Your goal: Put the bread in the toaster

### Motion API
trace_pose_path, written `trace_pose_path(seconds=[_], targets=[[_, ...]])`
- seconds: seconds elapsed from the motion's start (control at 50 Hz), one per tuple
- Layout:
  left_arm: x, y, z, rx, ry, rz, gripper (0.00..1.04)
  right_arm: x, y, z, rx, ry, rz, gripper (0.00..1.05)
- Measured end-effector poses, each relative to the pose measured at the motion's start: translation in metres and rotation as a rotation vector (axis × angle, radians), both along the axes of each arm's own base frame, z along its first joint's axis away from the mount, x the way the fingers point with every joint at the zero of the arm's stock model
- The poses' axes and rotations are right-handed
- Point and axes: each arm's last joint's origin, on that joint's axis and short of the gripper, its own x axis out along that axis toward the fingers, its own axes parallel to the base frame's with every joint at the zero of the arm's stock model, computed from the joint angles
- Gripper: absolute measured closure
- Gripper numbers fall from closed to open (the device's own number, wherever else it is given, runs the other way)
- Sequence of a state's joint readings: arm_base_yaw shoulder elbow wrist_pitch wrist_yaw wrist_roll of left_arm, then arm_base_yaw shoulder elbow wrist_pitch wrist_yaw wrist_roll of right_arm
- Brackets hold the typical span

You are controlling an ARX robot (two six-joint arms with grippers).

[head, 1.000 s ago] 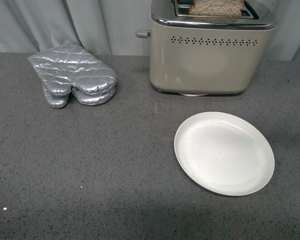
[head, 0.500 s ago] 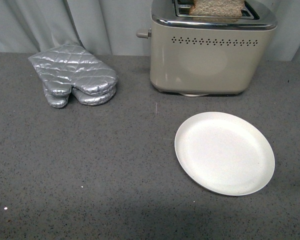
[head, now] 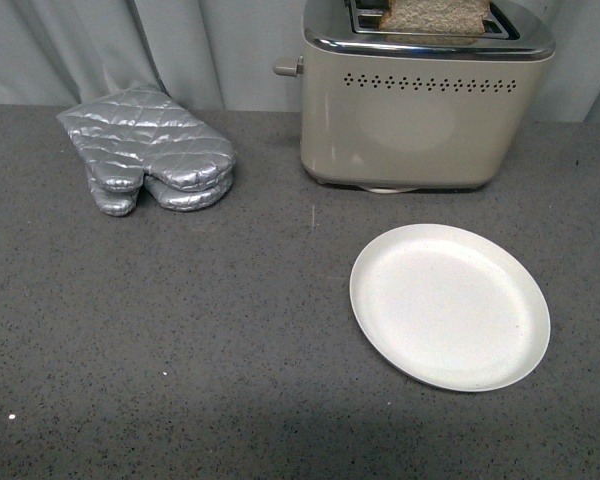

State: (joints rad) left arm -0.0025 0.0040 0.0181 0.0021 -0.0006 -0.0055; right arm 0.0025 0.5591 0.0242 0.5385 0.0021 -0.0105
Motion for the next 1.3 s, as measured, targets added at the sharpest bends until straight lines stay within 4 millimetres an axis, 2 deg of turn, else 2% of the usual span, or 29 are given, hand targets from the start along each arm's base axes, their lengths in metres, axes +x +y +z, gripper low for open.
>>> trace_pose_path(seconds=[0.08, 1.12, 1.3], targets=[[0.0, 0.0, 0.0, 0.0, 0.0, 0.0, 0.07, -0.004, 0.0, -0.005, 0.0, 0.01, 0.0, 1.04], [0.0, 0.0, 0.0, 0.0, 0.0, 0.0, 0.07, -0.026, 0.0, -0.003, 0.0, -0.004, 0.0, 1.04], [0.0, 0.0, 0.0, 0.0, 0.0, 0.0, 0.07, -0.037, 0.0, -0.005, 0.0, 0.0, 0.001, 1.04]])
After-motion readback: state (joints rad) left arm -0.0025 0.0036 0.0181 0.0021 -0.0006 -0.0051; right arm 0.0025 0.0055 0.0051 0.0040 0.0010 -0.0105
